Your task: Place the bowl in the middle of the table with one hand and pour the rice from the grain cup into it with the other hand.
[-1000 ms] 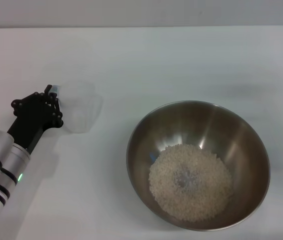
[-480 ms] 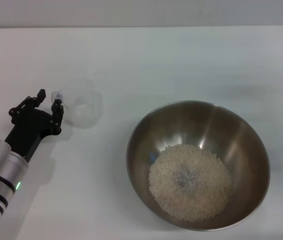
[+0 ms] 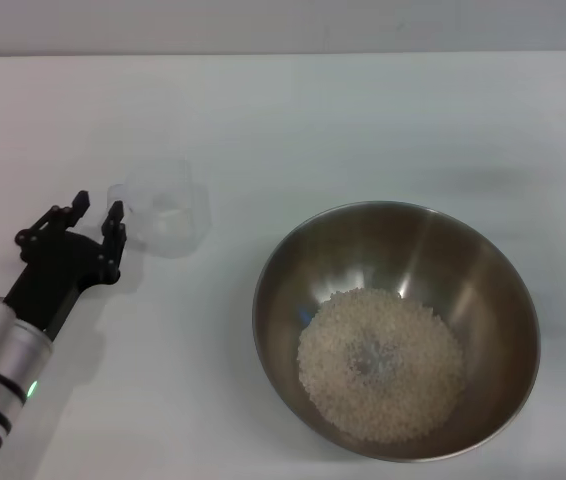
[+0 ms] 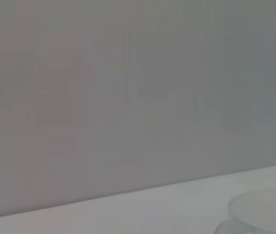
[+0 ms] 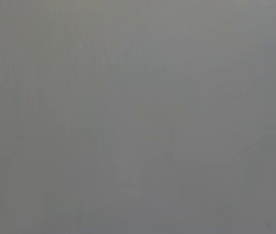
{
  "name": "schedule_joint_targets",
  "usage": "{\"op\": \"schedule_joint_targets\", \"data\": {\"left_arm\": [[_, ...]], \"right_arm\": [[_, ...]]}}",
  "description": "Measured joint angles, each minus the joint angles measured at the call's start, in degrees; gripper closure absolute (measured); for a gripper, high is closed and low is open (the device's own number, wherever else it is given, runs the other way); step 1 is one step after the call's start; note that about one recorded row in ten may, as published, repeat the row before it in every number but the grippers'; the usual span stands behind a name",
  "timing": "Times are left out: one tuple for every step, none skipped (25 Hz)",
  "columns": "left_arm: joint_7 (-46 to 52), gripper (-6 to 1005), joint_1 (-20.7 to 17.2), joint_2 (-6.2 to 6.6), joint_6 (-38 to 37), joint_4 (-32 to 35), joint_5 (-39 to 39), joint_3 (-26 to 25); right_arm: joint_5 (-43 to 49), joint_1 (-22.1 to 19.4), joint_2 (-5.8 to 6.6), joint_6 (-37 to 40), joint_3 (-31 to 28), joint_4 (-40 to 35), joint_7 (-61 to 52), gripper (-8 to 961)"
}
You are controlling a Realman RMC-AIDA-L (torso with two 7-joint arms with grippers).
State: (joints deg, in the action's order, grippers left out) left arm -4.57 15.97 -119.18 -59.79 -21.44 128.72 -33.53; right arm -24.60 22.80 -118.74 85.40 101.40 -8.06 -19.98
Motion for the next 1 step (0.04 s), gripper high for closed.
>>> {"op": "schedule_joint_targets", "data": {"left_arm": [[0.0,624,0.0,0.0,0.0,0.0,0.0,0.0]], "right_arm": [[0.0,0.0,0.0,0.0,0.0,0.0,0.0,476]]}}
